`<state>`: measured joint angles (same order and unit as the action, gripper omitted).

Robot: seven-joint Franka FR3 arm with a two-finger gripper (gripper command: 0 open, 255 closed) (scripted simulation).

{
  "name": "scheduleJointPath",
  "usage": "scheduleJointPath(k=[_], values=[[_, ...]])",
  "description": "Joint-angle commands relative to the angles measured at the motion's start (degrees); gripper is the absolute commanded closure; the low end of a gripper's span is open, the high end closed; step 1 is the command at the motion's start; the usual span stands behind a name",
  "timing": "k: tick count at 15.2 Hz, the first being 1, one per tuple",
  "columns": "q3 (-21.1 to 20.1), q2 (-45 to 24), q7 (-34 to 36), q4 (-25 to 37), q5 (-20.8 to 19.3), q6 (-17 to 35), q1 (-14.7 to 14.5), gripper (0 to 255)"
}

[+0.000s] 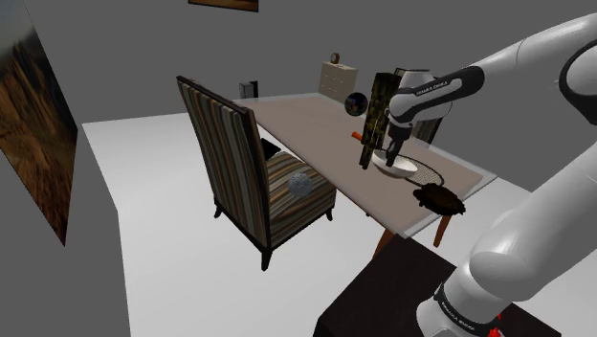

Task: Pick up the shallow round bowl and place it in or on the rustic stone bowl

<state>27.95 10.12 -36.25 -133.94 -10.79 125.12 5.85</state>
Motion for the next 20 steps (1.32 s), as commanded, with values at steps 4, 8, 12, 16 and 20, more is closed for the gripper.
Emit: scheduleJointPath(k=[4,8,12,16,20], values=[[2.50,4.57,-3.75,-1.74,-2.87,-1.94,2.93,255],[5.28,8.04,-8.03,-2.67,-5.41,-3.53,5.89,255],[8.28,10.60,-12.79,-2.51,-7.56,-5.18,8.73,255],[11.60,12.15,-17.97,-1.30,-9.24,-6.78,11.21,255],[13.71,11.84,-20.40,-1.51,-9.82,-5.74,12.07,255]])
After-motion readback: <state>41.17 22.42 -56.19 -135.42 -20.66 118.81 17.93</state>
